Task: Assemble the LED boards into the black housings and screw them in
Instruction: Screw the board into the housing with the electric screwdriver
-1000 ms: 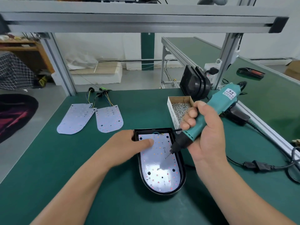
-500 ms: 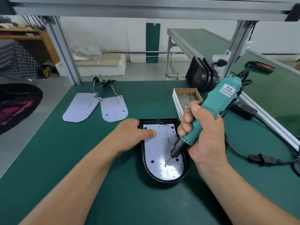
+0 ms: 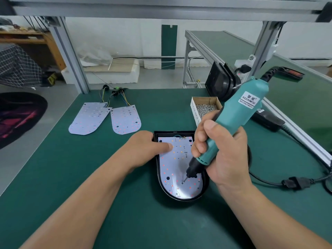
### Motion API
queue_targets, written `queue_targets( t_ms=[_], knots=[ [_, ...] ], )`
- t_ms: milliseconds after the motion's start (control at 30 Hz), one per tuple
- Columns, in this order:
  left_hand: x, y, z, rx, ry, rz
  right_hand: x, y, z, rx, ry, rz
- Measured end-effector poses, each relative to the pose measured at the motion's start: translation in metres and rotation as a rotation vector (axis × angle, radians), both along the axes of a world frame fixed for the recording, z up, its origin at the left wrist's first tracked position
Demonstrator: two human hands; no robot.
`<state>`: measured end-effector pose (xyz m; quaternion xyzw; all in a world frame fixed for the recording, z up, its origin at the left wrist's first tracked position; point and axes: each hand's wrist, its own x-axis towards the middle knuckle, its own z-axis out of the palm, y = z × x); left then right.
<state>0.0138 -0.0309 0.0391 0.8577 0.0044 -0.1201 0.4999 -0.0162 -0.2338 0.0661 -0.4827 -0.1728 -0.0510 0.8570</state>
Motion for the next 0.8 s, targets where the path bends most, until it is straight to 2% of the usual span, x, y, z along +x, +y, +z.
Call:
queue_targets(
  t_ms=[367, 633, 800],
  knots=[
    [0.003, -0.002, -0.003, 0.015, 0.003, 0.029, -0.004, 0.003, 0.0, -0.182, -0.282, 0.219],
    [0.005, -0.002, -0.005, 0.053, 0.001, 0.018, 0.003, -0.004, 0.0, -0.158, -0.22, 0.43],
    [0.005, -0.001, -0.007, 0.058, 0.002, 0.044, 0.005, -0.011, 0.006, -0.052, -0.201, 0.391]
  ],
)
